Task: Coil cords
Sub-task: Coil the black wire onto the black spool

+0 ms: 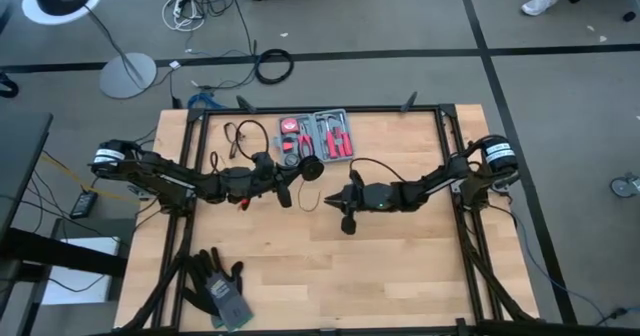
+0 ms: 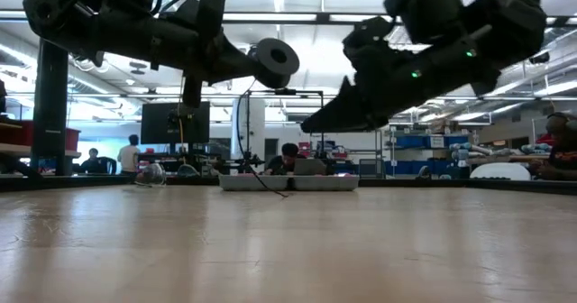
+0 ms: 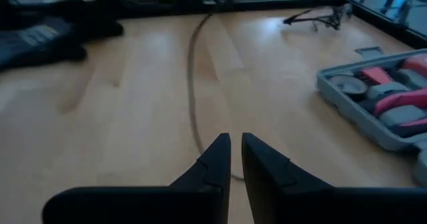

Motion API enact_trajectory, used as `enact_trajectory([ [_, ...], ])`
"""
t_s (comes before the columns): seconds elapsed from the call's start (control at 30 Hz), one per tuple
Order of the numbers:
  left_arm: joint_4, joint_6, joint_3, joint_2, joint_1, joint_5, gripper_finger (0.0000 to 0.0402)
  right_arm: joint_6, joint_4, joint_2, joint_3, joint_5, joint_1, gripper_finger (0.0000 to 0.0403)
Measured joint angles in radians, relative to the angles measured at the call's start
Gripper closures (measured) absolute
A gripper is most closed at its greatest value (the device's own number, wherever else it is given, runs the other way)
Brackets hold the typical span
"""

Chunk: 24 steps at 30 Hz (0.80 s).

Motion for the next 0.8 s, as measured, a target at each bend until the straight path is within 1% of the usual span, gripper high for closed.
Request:
enact_trajectory([
  [0.1,0.001,0.0,0.0,0.0,0.0,0.007,0.0401,-0.009,-0.04,0.0,0.02,0.0,-0.019,0.0359],
  [0.2,0.003,0.0,0.0,0.0,0.0,0.018,0.0401,-0.008,-0.021,0.03,0.036,-0.027,-0.034,0.0343],
  [0.33,0.003,0.0,0.0,0.0,0.0,0.018,0.0401,0.007,0.01,0.142,0.088,-0.086,-0.038,0.0312],
  [0.53,0.004,0.021,0.0,0.0,0.0,0.019,0.0401,0.0,0.043,0.276,0.203,-0.088,-0.034,0.0271],
  [0.67,0.0,0.023,0.001,0.0,0.0,0.021,0.0401,0.0,0.045,0.326,0.256,-0.096,-0.033,0.0259],
  [0.8,-0.005,0.023,0.0,0.0,0.0,0.03,0.0401,0.01,0.032,0.341,0.268,-0.105,-0.03,0.0259],
])
